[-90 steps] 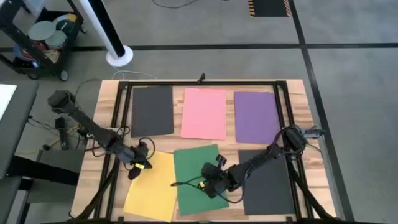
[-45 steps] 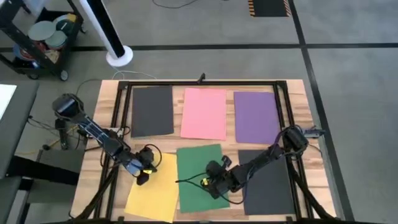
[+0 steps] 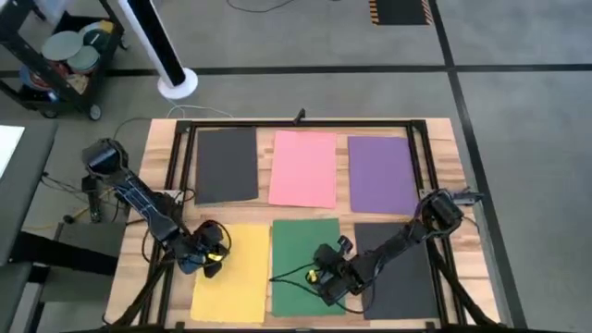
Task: Organize paper
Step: Put the green paper to the bottom center of the table
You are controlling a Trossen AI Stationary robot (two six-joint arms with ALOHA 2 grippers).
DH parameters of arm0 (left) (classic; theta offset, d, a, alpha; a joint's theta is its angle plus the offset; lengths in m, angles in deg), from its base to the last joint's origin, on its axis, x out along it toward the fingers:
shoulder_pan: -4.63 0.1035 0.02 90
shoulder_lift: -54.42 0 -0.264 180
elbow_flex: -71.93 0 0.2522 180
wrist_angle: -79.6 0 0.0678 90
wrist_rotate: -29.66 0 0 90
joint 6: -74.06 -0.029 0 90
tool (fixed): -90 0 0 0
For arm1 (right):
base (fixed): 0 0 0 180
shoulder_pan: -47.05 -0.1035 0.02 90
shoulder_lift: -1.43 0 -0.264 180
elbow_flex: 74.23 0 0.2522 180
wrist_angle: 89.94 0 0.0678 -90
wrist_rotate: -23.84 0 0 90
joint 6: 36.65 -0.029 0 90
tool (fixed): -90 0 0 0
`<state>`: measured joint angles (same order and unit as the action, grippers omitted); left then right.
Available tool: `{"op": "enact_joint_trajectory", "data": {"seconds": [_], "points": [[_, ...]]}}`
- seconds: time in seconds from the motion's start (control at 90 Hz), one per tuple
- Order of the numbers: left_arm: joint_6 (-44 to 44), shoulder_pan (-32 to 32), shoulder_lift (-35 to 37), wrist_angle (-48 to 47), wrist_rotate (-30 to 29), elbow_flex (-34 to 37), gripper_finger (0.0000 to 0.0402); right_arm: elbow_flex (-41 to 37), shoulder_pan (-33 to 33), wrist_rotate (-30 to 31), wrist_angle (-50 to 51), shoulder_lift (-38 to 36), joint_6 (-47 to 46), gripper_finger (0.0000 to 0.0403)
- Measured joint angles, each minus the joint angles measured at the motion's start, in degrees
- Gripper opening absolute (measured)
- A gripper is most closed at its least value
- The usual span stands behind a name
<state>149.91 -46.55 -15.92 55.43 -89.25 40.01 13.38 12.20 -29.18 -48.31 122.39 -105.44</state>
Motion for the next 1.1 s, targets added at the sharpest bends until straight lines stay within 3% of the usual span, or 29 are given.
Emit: {"op": "enact_joint_trajectory", "data": {"seconds": [0.722,1.1], "points": [[3.76,-6.12,-0.11,-19.06,0.32,-8.28,0.0,-0.09,-0.04,0.51,-0.4,0.15,-0.33,0.0],[2.51,-6.12,-0.09,-19.93,0.16,-7.81,0.0,-0.09,-0.01,0.56,-0.43,0.17,-0.1,0.0]]}}
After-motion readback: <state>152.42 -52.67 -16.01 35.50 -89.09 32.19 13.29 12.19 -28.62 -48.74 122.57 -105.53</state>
